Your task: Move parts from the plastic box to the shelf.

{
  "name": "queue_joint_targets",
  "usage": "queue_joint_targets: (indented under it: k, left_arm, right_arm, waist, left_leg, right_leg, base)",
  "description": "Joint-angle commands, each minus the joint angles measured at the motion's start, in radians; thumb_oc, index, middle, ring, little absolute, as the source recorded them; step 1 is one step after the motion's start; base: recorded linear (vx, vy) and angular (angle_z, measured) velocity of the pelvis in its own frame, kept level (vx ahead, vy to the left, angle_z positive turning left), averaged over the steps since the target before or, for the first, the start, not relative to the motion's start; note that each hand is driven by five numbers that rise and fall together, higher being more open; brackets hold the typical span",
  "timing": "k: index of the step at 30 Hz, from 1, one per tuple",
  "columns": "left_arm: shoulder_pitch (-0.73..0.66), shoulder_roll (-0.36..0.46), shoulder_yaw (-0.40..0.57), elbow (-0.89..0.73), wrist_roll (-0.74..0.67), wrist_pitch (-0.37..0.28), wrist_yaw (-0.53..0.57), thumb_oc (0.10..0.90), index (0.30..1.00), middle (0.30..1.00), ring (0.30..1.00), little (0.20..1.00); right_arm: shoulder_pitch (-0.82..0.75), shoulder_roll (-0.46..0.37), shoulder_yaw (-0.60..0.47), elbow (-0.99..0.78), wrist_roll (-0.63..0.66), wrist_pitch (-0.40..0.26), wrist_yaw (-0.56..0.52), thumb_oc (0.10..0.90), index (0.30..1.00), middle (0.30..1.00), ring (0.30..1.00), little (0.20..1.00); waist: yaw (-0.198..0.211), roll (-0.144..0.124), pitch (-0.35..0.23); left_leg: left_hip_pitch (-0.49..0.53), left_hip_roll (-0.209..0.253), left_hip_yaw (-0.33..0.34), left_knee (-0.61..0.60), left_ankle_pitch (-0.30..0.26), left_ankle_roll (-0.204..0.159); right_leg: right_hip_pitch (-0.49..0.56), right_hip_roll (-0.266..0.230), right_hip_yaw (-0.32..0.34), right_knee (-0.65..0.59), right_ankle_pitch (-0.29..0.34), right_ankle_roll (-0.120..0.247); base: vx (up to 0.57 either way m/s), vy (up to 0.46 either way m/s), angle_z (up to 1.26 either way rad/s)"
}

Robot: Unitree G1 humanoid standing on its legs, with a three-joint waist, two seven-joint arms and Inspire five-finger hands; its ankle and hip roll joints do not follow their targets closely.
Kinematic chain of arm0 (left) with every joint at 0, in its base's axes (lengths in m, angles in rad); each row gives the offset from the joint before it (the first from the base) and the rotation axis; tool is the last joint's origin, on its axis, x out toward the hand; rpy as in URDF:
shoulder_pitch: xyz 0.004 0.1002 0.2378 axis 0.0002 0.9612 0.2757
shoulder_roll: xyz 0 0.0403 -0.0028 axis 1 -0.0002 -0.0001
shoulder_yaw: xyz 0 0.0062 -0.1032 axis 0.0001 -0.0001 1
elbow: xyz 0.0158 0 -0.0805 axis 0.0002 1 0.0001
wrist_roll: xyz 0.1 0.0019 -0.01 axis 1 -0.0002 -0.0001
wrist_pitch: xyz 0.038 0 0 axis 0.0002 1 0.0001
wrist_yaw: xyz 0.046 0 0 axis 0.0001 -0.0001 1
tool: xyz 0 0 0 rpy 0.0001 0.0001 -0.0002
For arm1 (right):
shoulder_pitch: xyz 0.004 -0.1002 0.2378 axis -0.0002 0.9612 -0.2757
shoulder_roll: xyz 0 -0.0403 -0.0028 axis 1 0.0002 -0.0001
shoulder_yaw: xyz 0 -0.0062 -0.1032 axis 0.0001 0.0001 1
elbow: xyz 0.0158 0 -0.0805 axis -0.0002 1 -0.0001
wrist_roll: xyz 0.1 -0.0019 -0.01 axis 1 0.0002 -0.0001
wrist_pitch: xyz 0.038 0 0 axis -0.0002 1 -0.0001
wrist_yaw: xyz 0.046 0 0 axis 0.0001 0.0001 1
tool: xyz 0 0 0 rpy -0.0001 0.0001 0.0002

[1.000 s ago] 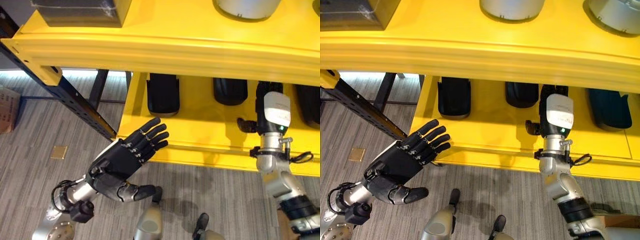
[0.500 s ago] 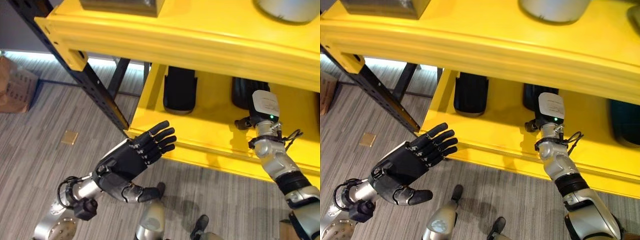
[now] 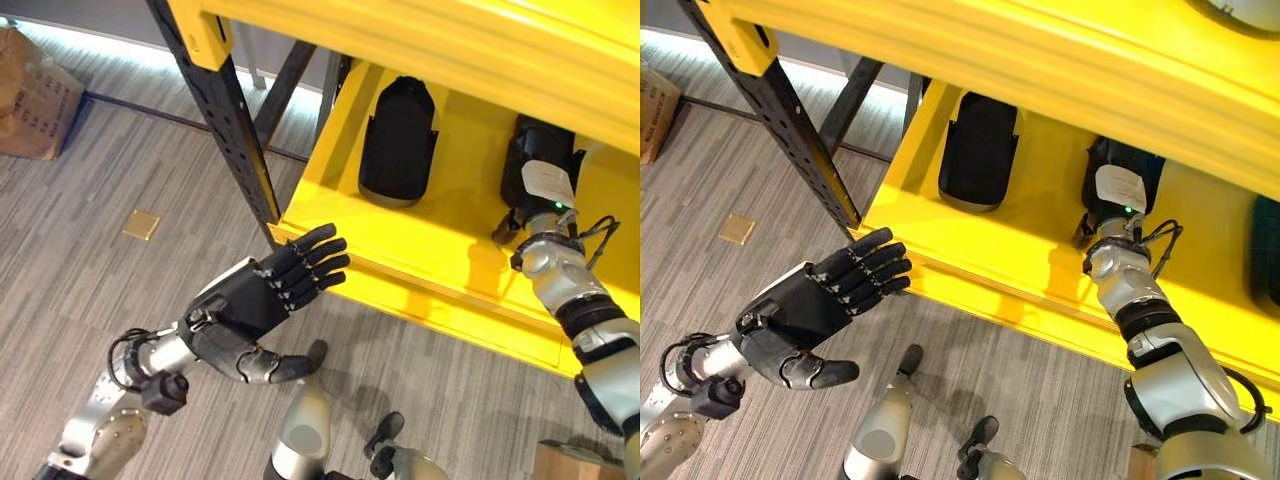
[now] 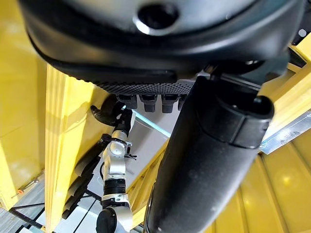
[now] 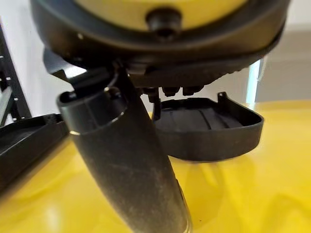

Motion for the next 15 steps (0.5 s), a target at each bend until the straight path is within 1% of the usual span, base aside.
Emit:
queue_joint_targets:
  k: [1, 2, 4, 5, 6, 8, 10, 15]
  left_arm:
    - [-0.035, -0.014, 0.043, -0.091, -0.054, -0.030, -0.069, 0.900, 1.000, 1.000, 1.000, 1.000]
    - [-0.037, -0.012, 0.047, -0.092, -0.057, -0.025, -0.068, 0.900, 1.000, 1.000, 1.000, 1.000]
    - [-0.040, -0.016, 0.052, -0.092, -0.056, -0.016, -0.068, 0.900, 1.000, 1.000, 1.000, 1.000]
    - [-0.043, -0.018, 0.053, -0.090, -0.053, -0.013, -0.071, 0.900, 1.000, 1.000, 1.000, 1.000]
    - [-0.041, -0.019, 0.056, -0.094, -0.050, -0.008, -0.073, 0.900, 1.000, 1.000, 1.000, 1.000]
    - [-0.046, -0.024, 0.059, -0.092, -0.046, 0.001, -0.075, 0.900, 1.000, 1.000, 1.000, 1.000]
    - [-0.058, -0.033, 0.061, -0.098, -0.032, 0.018, -0.066, 0.900, 1.000, 1.000, 1.000, 1.000]
    - [-0.074, -0.051, 0.056, -0.101, -0.009, 0.042, -0.058, 0.900, 1.000, 1.000, 1.000, 1.000]
  right_arm:
    - [-0.089, -0.082, 0.083, 0.066, 0.034, 0.040, 0.039, 0.900, 1.000, 1.000, 1.000, 1.000]
    - [-0.095, -0.080, 0.088, 0.079, 0.050, 0.043, 0.069, 0.900, 1.000, 1.000, 1.000, 1.000]
    - [-0.096, -0.080, 0.092, 0.087, 0.046, 0.047, 0.093, 0.900, 1.000, 1.000, 1.000, 1.000]
    - [-0.099, -0.079, 0.097, 0.094, 0.071, 0.054, 0.110, 0.900, 1.000, 1.000, 1.000, 1.000]
    - [-0.102, -0.073, 0.093, 0.104, 0.107, 0.062, 0.151, 0.900, 1.000, 1.000, 1.000, 1.000]
    - [-0.104, -0.064, 0.090, 0.120, 0.115, 0.077, 0.193, 0.900, 1.000, 1.000, 1.000, 1.000]
    - [-0.108, -0.051, 0.084, 0.144, 0.191, 0.074, 0.279, 0.900, 1.000, 1.000, 1.000, 1.000]
    - [-0.105, -0.022, 0.072, 0.158, 0.200, 0.092, 0.313, 0.900, 1.000, 1.000, 1.000, 1.000]
  waist:
    - [0.018, 0.006, -0.032]
    - [0.022, 0.005, -0.030]
    - [0.024, 0.004, -0.030]
    - [0.025, 0.004, -0.030]
    - [0.027, 0.002, -0.030]
    - [0.028, 0.000, -0.030]
    - [0.031, -0.002, -0.030]
    - [0.032, -0.008, -0.031]
  left_leg:
    - [-0.016, -0.042, -0.018, 0.011, -0.083, 0.049]
    - [-0.012, -0.042, -0.015, 0.009, -0.084, 0.049]
    - [-0.011, -0.043, -0.016, 0.009, -0.083, 0.049]
    - [-0.009, -0.043, -0.016, 0.007, -0.083, 0.049]
    - [-0.009, -0.044, -0.016, 0.008, -0.083, 0.050]
    - [-0.006, -0.045, -0.015, 0.006, -0.082, 0.051]
    - [-0.003, -0.046, -0.016, 0.001, -0.080, 0.050]
    - [0.003, -0.045, -0.013, 0.005, -0.081, 0.049]
  right_leg:
    - [-0.042, 0.048, -0.046, 0.095, -0.050, -0.053]
    - [-0.039, 0.047, -0.047, 0.098, -0.052, -0.052]
    - [-0.039, 0.046, -0.049, 0.100, -0.052, -0.052]
    - [-0.038, 0.045, -0.050, 0.100, -0.052, -0.052]
    - [-0.037, 0.045, -0.051, 0.101, -0.051, -0.052]
    - [-0.035, 0.044, -0.053, 0.101, -0.050, -0.052]
    - [-0.033, 0.044, -0.055, 0.100, -0.049, -0.051]
    - [-0.027, 0.043, -0.057, 0.101, -0.047, -0.049]
  base:
    - [0.00, 0.000, 0.00]
    - [0.00, 0.000, 0.00]
    - [0.00, 0.000, 0.00]
    - [0.00, 0.000, 0.00]
    - [0.00, 0.000, 0.00]
    - [0.00, 0.000, 0.00]
    - [0.00, 0.000, 0.00]
    - [0.00, -0.002, 0.01]
